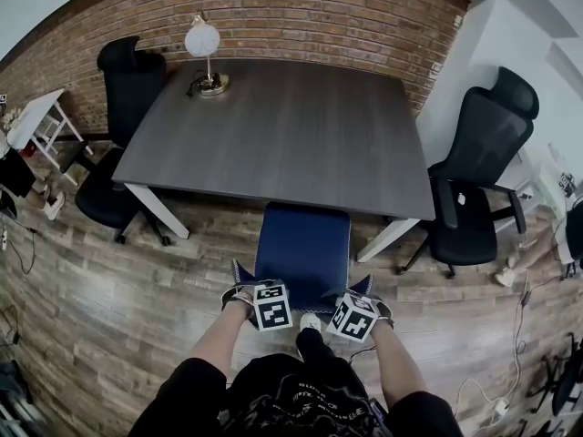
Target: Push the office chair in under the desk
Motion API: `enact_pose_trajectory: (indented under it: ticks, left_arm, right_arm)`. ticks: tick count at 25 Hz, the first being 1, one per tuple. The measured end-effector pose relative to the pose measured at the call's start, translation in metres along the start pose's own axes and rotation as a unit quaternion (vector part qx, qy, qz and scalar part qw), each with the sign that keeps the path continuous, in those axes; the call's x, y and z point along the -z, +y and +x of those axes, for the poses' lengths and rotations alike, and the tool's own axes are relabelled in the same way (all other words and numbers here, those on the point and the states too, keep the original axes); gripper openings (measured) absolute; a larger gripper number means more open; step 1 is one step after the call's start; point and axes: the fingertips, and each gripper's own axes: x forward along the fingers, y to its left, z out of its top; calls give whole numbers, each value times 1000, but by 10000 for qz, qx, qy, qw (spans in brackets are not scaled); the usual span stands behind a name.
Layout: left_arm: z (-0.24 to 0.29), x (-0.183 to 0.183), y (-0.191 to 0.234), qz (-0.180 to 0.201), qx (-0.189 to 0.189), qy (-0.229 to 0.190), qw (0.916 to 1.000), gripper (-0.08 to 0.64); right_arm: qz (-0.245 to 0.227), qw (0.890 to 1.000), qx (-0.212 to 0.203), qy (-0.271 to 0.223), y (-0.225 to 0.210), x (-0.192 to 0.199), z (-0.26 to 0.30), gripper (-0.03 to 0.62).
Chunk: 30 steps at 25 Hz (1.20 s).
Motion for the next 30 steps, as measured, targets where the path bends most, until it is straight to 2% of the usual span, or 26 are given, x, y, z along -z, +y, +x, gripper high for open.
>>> enact_pose_trajectory:
  ticks: [17, 22, 30]
  left_arm:
    - [5, -13, 44, -195, 93, 63, 9997, 143]
    - [6, -10, 60, -164, 35, 98, 9998, 143]
    - [6, -16, 78, -203, 142, 145, 9996, 144]
  right_arm:
    - [-100, 9998, -163, 11, -47, 0, -1, 117]
    - [-40, 9999, -115, 13, -61, -4, 2, 117]
    - [-65, 9998, -183, 14, -81, -5, 0, 117]
